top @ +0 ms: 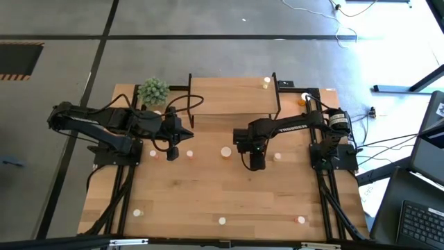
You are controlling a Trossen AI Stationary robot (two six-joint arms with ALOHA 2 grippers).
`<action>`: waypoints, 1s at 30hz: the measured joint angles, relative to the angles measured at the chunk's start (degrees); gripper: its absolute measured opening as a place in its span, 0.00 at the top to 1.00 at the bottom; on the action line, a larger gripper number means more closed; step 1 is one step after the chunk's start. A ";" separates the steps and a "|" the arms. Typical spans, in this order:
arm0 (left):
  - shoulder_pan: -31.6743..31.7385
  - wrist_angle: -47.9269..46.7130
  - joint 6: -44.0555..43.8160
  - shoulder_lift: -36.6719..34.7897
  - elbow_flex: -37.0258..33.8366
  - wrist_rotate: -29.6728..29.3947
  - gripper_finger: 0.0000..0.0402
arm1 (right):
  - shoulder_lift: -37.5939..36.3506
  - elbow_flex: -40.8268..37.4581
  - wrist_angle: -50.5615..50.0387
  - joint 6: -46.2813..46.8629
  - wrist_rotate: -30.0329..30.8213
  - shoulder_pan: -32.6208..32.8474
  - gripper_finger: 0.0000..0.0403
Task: Pick and place medicine bottles onto shelf by color
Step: Put the top right blue medicine bottle on the shelf
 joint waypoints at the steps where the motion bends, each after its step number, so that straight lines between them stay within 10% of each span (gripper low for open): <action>1: 0.00 0.00 0.02 0.00 0.00 -0.02 0.93 | 0.00 0.00 0.00 -0.02 -0.02 0.00 0.70; 30: 0.00 0.00 0.24 0.00 0.00 -0.02 0.93 | -0.09 22.97 -15.18 -1.84 3.05 -0.43 0.71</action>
